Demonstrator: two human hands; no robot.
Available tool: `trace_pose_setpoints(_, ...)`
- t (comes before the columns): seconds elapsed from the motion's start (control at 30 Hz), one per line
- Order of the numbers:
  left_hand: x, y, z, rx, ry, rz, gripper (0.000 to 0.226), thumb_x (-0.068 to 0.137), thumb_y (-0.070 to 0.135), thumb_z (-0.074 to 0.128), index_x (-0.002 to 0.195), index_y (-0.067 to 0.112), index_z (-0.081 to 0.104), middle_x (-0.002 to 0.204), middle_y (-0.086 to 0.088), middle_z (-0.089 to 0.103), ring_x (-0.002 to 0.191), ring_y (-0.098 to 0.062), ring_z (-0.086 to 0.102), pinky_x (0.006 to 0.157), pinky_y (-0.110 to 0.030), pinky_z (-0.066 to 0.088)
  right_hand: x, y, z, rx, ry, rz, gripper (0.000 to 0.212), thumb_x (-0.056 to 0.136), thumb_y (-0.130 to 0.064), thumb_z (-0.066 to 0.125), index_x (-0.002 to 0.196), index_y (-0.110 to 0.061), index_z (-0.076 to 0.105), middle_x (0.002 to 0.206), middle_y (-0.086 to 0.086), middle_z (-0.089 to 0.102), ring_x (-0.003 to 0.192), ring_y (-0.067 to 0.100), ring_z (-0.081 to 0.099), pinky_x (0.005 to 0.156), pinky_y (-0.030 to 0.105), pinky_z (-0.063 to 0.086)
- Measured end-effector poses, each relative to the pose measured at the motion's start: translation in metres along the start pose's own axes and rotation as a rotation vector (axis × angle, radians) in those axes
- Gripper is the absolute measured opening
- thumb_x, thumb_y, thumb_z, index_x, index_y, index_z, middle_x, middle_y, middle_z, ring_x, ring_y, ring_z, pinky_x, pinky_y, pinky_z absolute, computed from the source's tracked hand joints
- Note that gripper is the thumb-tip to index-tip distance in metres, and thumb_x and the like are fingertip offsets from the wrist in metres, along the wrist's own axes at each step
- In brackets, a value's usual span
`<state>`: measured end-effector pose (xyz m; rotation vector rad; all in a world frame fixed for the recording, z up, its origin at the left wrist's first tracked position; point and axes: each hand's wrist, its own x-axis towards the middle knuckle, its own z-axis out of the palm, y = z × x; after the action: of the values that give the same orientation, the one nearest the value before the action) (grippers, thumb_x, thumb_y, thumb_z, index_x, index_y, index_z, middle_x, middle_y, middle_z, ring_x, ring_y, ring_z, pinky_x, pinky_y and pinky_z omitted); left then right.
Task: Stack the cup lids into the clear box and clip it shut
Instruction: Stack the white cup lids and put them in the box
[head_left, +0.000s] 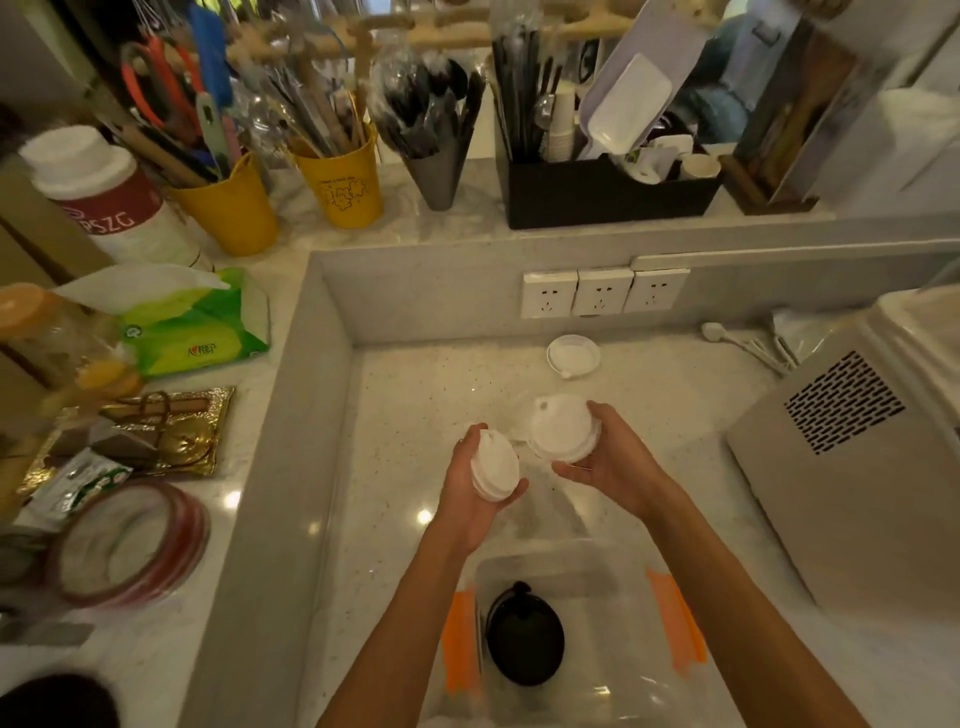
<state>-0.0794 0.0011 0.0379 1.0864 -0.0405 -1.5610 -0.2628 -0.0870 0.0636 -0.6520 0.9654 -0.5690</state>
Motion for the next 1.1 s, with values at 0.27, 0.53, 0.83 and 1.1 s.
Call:
trace_pose_setpoints(0.27,-0.028,0.007,0.011,0.090,-0.152,0.103,0.078,0.093,0.070,0.031,0.149,0.019,0.048,0.147,-0.014,0.058,0.137,-0.031,0.052,0.112,-0.046,0.043,-0.021,0.026,0.042,0.087,-0.075,-0.023,0.049,0.093,-0.046,0.060,0.126,-0.011,0.062,0.124,0.015,0.066,0.104,0.027,0.068,0.079,0.040,0.058)
trace_pose_setpoints(0.53,-0.045,0.008,0.014,0.177,-0.093,0.246,0.075,0.090,0.052,0.056,0.151,0.012,0.040,0.144,-0.024,0.056,0.130,-0.039,0.058,0.100,-0.051,0.055,-0.035,0.035,0.077,-0.469,0.202,-0.273,0.031,0.094,-0.044,0.055,0.112,-0.020,0.060,0.105,-0.003,0.066,0.089,0.011,0.064,0.063,0.014,0.047)
trace_pose_setpoints(0.83,-0.040,0.005,0.011,0.106,-0.106,0.247,0.069,0.088,0.030,0.061,0.152,0.013,0.039,0.148,-0.024,0.052,0.134,-0.042,0.053,0.100,-0.050,0.053,-0.034,0.041,0.068,-0.665,0.217,-0.231,0.034,0.094,-0.043,0.055,0.119,-0.020,0.056,0.108,0.000,0.063,0.090,0.013,0.061,0.072,0.026,0.047)
trace_pose_setpoints(1.1,-0.025,0.014,-0.008,0.098,-0.137,0.174,0.039,0.095,0.011,0.064,0.132,0.020,0.058,0.138,-0.023,0.061,0.123,-0.038,0.062,0.091,-0.046,0.059,-0.015,0.044,0.072,-0.744,0.183,-0.159,0.026,0.094,-0.042,0.055,0.110,-0.021,0.054,0.097,-0.001,0.067,0.082,0.011,0.063,0.065,0.024,0.047)
